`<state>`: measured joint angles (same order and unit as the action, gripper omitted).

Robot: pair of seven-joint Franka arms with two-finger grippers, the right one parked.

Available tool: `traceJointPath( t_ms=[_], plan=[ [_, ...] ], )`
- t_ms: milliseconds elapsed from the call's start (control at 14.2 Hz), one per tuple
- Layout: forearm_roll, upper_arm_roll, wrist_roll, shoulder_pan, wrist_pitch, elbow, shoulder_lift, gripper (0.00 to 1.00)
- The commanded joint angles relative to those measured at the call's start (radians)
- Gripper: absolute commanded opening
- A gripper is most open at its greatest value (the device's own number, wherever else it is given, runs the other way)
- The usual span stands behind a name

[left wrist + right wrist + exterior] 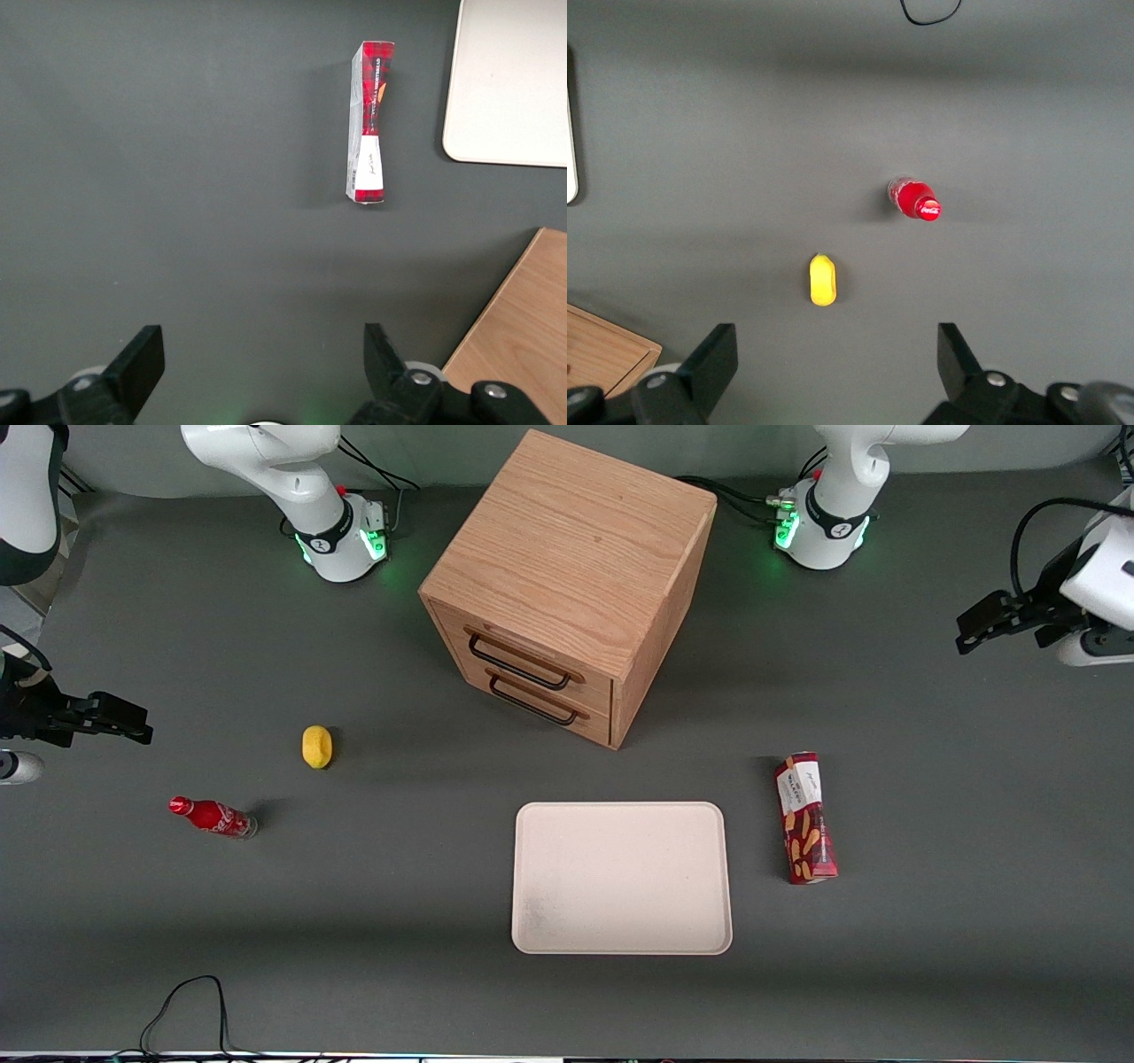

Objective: Place red cookie box on tray
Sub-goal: 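Move the left gripper down over the red shortbread box beside the tray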

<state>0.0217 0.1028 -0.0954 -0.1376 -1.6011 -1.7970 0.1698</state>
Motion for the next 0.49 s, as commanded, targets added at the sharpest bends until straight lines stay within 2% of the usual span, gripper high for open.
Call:
traceJointPath(
  t_ms=[0,211,423],
  plan=[
    [0.003,-0.009,0.037,0.021,0.023,0.024,-0.006,1.00],
    [0.004,-0.009,0.068,0.016,0.004,0.019,-0.030,1.00],
    [-0.009,-0.012,0.066,-0.005,-0.025,0.031,-0.122,1.00]
  ],
)
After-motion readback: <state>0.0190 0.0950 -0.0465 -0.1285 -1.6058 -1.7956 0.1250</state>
